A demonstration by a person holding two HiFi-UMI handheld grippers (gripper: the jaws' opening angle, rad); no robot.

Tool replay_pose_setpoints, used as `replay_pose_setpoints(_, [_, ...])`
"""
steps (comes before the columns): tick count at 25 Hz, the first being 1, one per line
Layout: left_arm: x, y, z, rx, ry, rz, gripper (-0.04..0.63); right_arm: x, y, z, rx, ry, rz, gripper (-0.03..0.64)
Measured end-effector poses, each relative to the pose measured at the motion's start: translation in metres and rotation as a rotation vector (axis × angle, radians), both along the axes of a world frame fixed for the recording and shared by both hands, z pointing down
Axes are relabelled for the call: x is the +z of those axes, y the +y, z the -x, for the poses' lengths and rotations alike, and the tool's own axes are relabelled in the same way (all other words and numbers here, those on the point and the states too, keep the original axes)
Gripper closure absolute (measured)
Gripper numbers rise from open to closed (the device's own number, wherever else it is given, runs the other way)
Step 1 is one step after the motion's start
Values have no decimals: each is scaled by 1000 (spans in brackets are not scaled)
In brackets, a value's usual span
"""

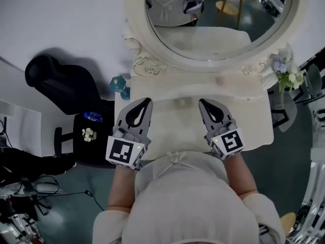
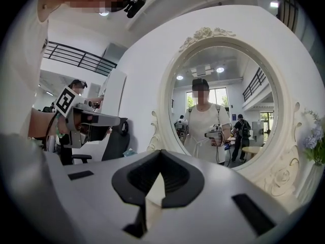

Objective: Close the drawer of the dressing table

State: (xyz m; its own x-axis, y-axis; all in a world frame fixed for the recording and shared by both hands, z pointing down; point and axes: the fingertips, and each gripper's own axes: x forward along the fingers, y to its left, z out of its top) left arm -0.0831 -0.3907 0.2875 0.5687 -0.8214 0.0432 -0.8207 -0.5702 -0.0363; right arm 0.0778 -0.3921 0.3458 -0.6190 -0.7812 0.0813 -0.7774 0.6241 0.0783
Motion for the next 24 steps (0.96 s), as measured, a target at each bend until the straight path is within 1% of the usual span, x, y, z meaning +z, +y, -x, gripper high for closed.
replay_pose_setpoints(10, [2, 8, -7, -13, 10, 17, 574, 1, 10, -3, -5, 6, -6, 615])
replay_pose_setpoints(15, [8, 14, -15, -4, 19, 41, 574, 3, 16, -9, 4, 24, -8, 615])
replay_pose_setpoints(24, [11, 25, -29, 4, 21, 51, 574, 4, 29, -16, -1, 23, -7, 615])
